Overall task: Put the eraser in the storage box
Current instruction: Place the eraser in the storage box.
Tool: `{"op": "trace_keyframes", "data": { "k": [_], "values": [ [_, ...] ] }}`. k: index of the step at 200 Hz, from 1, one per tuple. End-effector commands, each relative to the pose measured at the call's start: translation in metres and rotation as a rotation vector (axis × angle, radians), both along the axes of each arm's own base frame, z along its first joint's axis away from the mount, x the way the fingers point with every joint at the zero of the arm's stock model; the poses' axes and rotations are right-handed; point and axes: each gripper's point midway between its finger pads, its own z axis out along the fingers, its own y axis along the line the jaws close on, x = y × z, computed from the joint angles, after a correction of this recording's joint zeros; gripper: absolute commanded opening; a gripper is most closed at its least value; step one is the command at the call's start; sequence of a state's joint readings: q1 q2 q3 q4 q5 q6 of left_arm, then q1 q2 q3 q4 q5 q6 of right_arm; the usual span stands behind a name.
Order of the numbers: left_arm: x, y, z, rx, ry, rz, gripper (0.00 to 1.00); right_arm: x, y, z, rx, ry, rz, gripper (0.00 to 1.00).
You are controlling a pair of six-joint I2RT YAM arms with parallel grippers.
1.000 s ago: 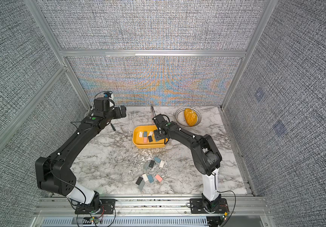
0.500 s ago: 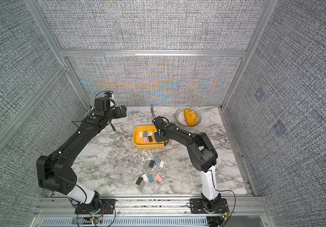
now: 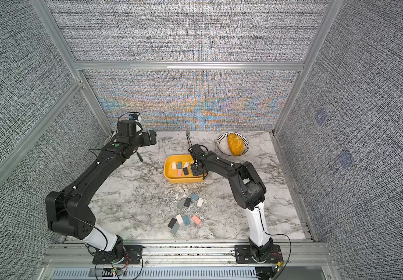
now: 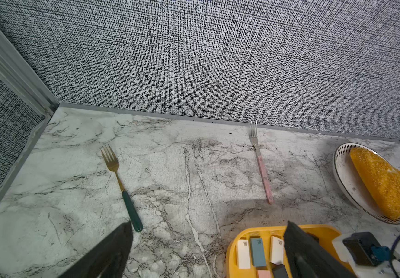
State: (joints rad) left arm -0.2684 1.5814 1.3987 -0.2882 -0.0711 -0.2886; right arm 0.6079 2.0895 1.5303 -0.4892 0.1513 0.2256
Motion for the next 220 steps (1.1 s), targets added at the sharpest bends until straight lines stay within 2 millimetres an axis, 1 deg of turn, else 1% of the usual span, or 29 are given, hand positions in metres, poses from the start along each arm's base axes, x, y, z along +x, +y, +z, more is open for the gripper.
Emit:
{"op": "trace_keyframes", "data": {
  "k": [1,44,89,128,188,220],
  "values": [
    [0.004,0.0,0.005,-0.001,-0.021,-0.003,1.0,0.002,0.0,0.001,-0.004,-0.004,-0.005,0.2],
    [0.004,0.001,0.005,-0.001,-0.019,-0.001,1.0,0.004,0.0,-0.005,-0.009,0.004,-0.007,0.21],
    [0.004,0.001,0.004,0.002,-0.019,0.0,1.0,0.004,0.001,-0.006,-0.008,0.007,-0.008,0.23],
    [0.004,0.002,0.003,0.002,-0.016,0.002,1.0,0.004,0.002,-0.007,-0.004,0.01,-0.006,0.27],
    [0.004,0.003,0.002,0.004,-0.014,0.002,1.0,0.007,0.004,0.001,0.011,-0.009,-0.007,0.36],
    [0.005,0.003,0.002,0.002,-0.015,0.003,1.0,0.009,0.006,0.013,0.031,-0.032,-0.003,0.43]
  ]
}}
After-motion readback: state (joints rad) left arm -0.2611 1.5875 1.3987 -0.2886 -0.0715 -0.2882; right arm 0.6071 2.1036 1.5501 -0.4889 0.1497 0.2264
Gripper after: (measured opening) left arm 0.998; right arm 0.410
